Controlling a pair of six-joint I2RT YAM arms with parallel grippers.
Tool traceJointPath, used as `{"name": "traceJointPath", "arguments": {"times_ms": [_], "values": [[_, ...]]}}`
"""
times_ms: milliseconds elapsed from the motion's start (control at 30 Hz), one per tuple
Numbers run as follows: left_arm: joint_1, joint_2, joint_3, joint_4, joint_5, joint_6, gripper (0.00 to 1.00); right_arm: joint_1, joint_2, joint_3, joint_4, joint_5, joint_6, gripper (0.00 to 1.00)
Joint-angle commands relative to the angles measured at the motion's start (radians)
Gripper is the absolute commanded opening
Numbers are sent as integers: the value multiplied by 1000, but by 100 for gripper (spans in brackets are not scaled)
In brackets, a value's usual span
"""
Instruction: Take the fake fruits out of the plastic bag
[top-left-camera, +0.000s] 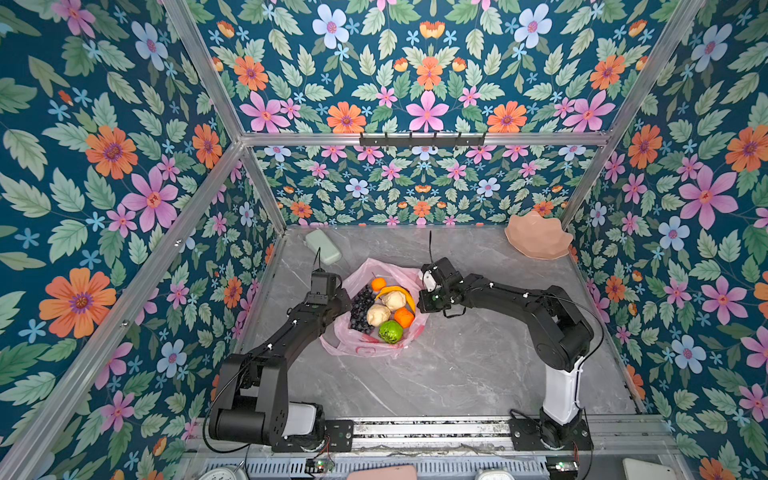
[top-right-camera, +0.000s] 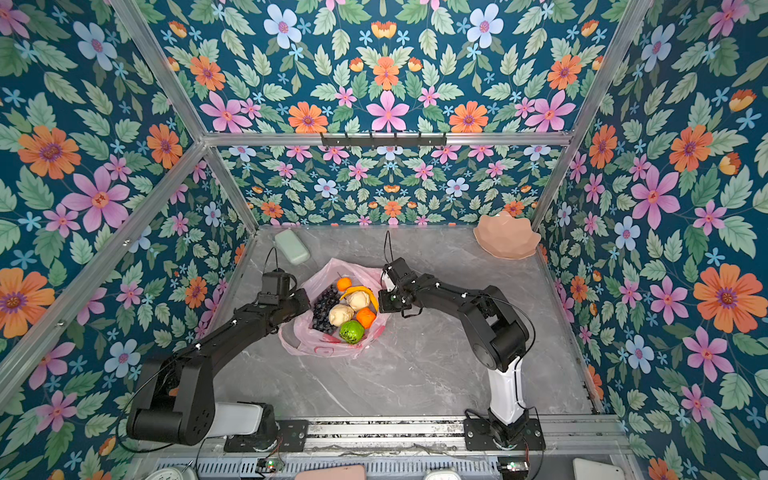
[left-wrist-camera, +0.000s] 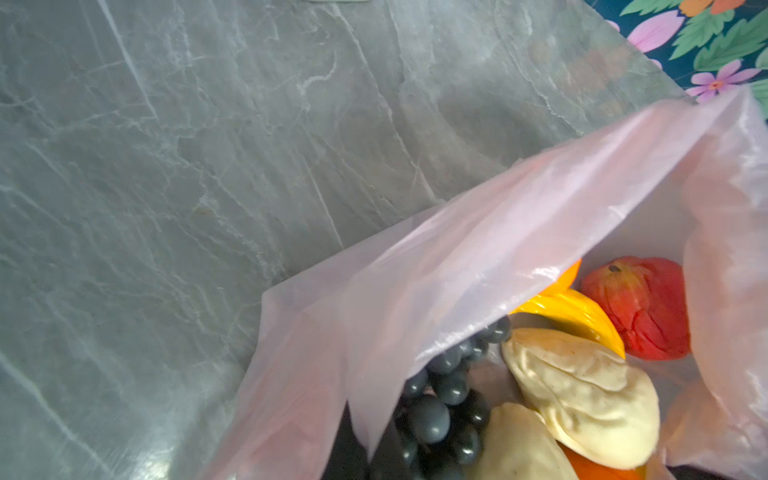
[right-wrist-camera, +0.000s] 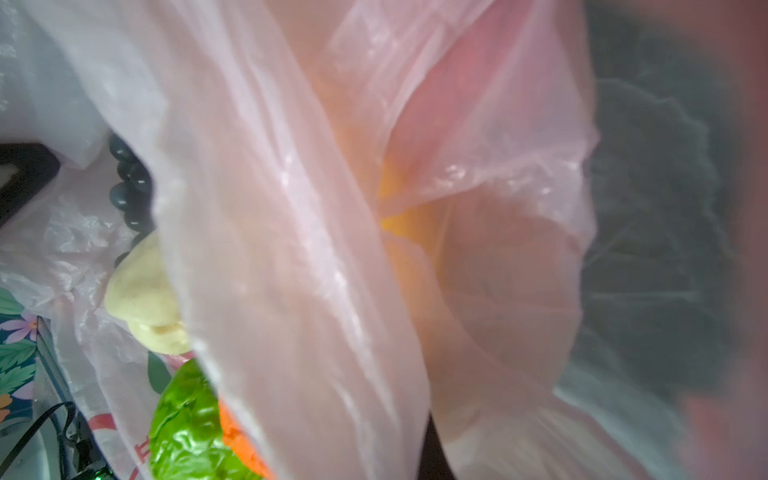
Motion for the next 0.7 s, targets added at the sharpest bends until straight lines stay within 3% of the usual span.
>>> {"name": "traceJointPath", "arguments": {"times_ms": [0,267,400,500,667], "values": [[-17,-2,8,48,27,29,0,-52,-25,-23,-6,32,63,0],[-32,-12,-19,102,47,32,0,-79,-46,-45,9,-4,76,1],[-33,-31,-37,117,51,38,0,-79,-114,-76,1,24,67,40],[-34,-47,-58,136,49,43,0,-80,-168,-75,-59,79,47,59],[-33,-67,-97,183,46,42,0,-116,-268,-87,-111,166,34,66]]}}
